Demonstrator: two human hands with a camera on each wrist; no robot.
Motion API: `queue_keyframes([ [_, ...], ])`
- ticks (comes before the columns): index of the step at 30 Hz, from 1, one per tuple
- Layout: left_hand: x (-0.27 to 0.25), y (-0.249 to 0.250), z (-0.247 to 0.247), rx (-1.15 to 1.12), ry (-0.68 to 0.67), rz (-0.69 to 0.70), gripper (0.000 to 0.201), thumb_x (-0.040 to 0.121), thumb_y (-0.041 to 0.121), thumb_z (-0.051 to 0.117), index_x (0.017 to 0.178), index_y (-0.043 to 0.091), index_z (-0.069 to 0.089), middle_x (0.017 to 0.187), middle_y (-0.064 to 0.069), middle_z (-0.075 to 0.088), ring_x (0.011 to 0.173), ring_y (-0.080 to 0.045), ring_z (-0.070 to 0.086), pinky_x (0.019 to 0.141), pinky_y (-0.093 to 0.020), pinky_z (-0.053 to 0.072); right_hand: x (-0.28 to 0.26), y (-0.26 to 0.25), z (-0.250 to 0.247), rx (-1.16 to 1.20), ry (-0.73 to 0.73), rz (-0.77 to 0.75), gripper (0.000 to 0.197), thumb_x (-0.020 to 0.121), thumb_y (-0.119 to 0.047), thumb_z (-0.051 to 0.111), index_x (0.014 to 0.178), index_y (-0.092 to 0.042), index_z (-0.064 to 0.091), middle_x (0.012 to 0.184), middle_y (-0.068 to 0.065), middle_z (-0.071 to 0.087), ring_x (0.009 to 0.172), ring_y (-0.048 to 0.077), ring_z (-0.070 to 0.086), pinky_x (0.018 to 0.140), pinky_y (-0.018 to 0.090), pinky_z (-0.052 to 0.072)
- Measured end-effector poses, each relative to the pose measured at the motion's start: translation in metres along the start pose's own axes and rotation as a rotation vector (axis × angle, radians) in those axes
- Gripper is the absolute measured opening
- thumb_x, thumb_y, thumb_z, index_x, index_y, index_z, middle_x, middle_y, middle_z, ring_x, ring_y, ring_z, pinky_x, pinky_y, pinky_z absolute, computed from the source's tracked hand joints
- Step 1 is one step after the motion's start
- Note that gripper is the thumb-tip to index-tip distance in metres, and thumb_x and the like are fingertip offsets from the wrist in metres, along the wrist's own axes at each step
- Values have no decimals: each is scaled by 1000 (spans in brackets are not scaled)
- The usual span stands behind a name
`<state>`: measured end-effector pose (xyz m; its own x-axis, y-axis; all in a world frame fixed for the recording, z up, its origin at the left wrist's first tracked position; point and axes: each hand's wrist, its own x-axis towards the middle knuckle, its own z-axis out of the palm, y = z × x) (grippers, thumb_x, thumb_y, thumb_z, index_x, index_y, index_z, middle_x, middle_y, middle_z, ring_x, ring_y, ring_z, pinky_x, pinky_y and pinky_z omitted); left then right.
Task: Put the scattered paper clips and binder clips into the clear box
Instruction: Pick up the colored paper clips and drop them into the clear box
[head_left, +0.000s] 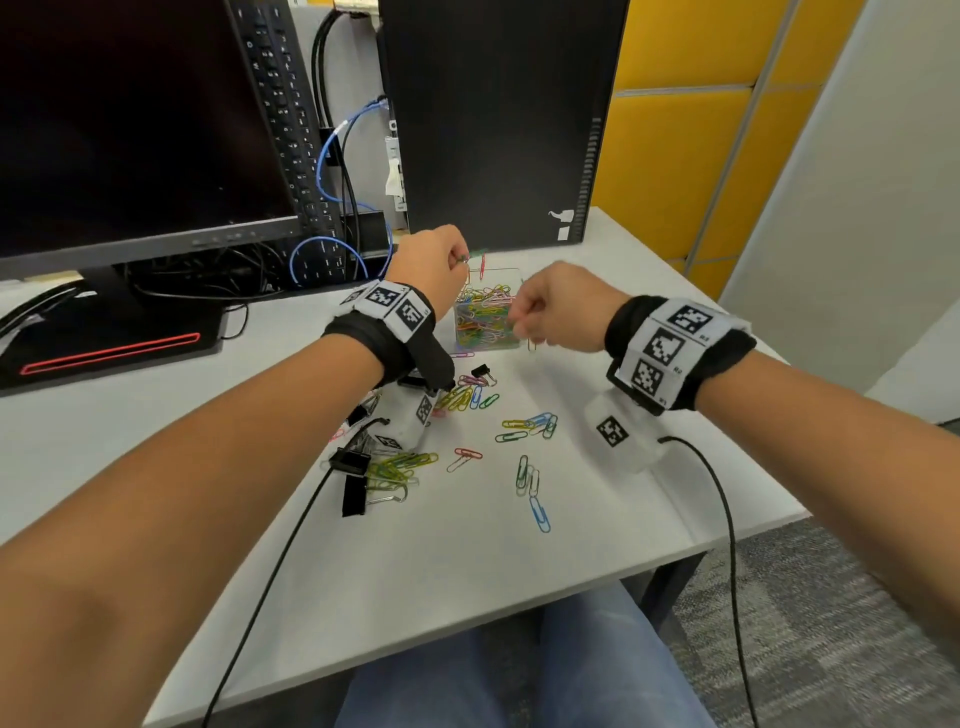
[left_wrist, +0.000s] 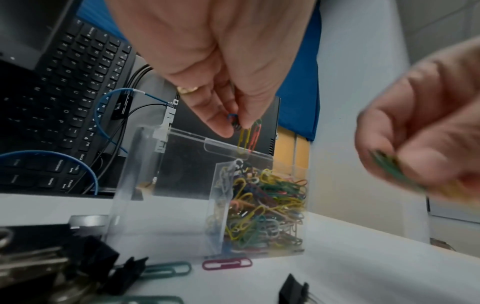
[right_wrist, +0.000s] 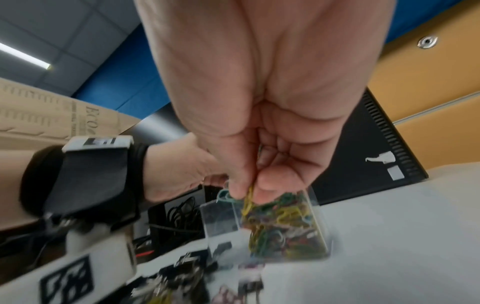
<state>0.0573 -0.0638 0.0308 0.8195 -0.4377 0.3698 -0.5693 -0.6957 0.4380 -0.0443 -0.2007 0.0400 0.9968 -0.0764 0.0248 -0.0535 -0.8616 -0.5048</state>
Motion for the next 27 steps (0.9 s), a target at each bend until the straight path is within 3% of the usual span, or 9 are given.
queue_keyframes([
  [2, 0, 0, 4, 39, -50, 8, 16, 88, 12, 54, 100, 9, 64, 96, -9, 68, 94, -26, 62, 86, -36, 52, 10, -1, -8, 30, 89, 3, 6, 87, -10, 65, 89, -13, 70, 68, -12, 54, 62, 1, 49, 58, 15, 41],
  [6, -3, -1, 8, 77, -130, -5, 14, 85, 15, 63, 98, 13, 58, 93, -6, 69, 93, -25, 61, 84, -38, 52, 28, -4, -13, 5, 200, -4, 10, 88, -10, 63, 94, -8, 71, 81, -3, 60, 77, 12, 55, 73, 23, 43],
  [9, -4, -2, 4, 122, -181, 31, 11, 88, 17, 59, 95, 12, 65, 97, -6, 68, 95, -25, 61, 85, -36, 50, 39, -7, -9, -62, 225, -12, 13, 89, -11, 62, 98, -9, 71, 98, 5, 66, 87, 16, 58, 85, 26, 48],
  [13, -10, -7, -1, 178, -278, 92, 26, 94, 27, 50, 109, 15, 68, 108, -5, 69, 100, -23, 61, 88, -34, 49, 51, -12, -4, -128, 214, -8, 17, 91, -11, 60, 103, -9, 72, 109, 8, 69, 106, 22, 60, 100, 34, 47],
  [17, -18, -17, -3, 217, -359, 108, 32, 96, 27, 45, 124, 23, 60, 126, -1, 63, 117, -24, 55, 102, -42, 43, 56, -10, 7, -241, 177, -13, 25, 94, -9, 51, 106, -13, 72, 115, 7, 67, 112, 24, 58, 100, 36, 48],
  [22, -33, -22, -13, 197, -358, 133, 41, 94, 24, 49, 135, 25, 48, 133, 1, 58, 125, -23, 50, 107, -45, 38, 48, -6, 15, -327, 80, -36, 28, 94, -12, 46, 100, -11, 73, 103, 9, 71, 95, 27, 64, 87, 34, 54],
  [25, -45, -18, -23, 193, -364, 172, 40, 92, 23, 52, 132, 22, 50, 132, -1, 58, 121, -23, 52, 105, -39, 40, 36, -10, 14, -334, 124, -103, 27, 94, -16, 45, 100, -14, 72, 102, 7, 70, 99, 27, 61, 89, 39, 53],
  [27, -52, -16, -28, 207, -400, 189, 35, 92, 22, 54, 126, 20, 56, 124, -2, 61, 112, -21, 57, 97, -31, 42, 26, -14, 16, -317, 121, -164, 27, 92, -15, 47, 101, -13, 72, 104, 6, 70, 99, 26, 60, 89, 37, 51],
])
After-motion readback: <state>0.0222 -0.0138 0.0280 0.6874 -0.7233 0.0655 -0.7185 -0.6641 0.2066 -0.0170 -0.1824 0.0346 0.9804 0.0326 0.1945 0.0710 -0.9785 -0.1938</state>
